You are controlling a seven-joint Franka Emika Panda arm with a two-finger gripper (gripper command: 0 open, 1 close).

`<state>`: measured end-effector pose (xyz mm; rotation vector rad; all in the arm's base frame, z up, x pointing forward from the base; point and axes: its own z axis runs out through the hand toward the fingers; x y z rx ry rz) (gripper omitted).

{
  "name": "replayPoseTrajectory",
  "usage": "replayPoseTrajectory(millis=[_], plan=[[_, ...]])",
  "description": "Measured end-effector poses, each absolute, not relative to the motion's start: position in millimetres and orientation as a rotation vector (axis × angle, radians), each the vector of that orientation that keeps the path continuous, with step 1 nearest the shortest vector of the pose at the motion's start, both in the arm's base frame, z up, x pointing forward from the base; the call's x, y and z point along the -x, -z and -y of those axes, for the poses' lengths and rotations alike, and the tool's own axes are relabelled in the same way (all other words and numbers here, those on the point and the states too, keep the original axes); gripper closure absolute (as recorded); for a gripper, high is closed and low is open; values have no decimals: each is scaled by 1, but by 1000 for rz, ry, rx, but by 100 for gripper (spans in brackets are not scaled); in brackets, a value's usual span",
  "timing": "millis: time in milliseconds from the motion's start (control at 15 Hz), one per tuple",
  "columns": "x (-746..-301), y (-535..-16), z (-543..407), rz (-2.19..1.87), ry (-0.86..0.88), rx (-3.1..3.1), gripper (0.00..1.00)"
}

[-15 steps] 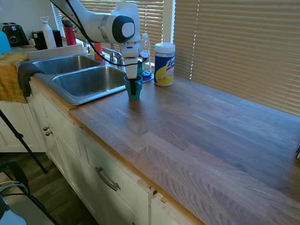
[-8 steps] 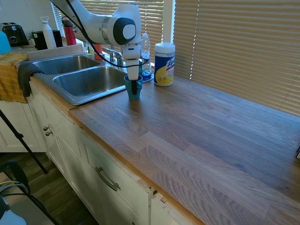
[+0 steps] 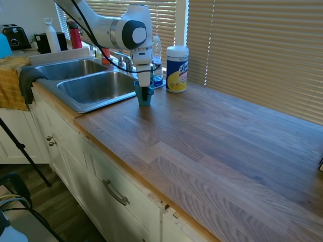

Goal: Put the mug in the sink

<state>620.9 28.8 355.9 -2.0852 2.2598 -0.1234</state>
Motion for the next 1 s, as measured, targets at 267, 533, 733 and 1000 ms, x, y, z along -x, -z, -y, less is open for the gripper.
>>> replayPoseTrajectory(millis=[267,533,733,1000], plan=[[-619,-372,-44,-2182,158,2140,100],[-616,-429,-101,-2026,263,2256,100],[-624,-454,-169,-1895,322,2374,100],[-650,-428,-268,-1698,315,2508,100]])
